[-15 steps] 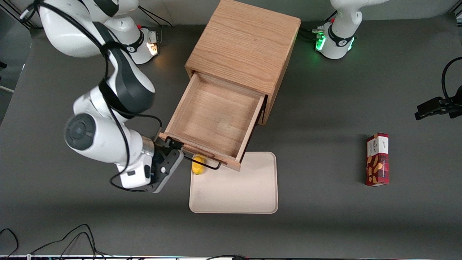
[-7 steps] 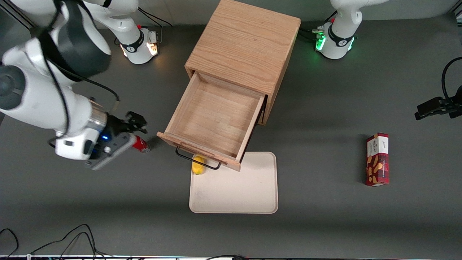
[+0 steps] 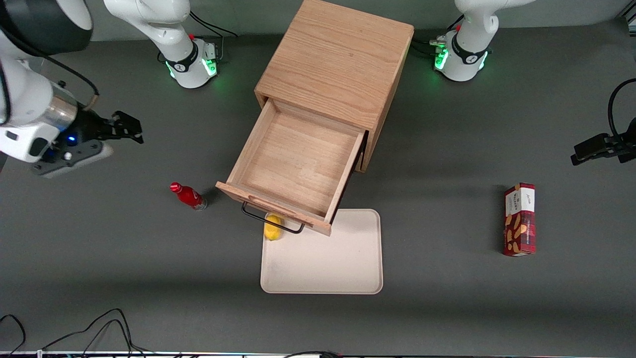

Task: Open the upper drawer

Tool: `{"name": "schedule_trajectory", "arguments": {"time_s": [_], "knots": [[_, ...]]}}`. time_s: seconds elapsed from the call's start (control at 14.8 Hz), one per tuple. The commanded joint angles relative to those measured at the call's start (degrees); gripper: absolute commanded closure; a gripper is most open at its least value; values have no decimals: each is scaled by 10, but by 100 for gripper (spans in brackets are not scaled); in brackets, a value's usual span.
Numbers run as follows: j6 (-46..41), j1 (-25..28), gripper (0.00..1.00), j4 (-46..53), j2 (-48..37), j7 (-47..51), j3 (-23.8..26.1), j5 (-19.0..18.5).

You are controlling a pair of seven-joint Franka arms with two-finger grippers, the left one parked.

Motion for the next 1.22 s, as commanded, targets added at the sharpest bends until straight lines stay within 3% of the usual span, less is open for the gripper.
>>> {"name": "schedule_trajectory", "arguments": {"time_s": [0.0, 0.41, 0.68, 0.81, 0.95, 1.02, 1.15], "knots": [[13, -62, 0, -65, -48, 43, 5, 34], [-18, -88, 0, -32, -51, 77, -7, 37], [22, -72, 0, -87, -107, 78, -18, 36], [24, 13, 0, -99, -115, 81, -90, 34], [28, 122, 0, -99, -115, 152, -189, 35], [28, 157, 0, -99, -117, 157, -215, 31], [28, 163, 0, -98, -115, 157, -216, 27]]}}
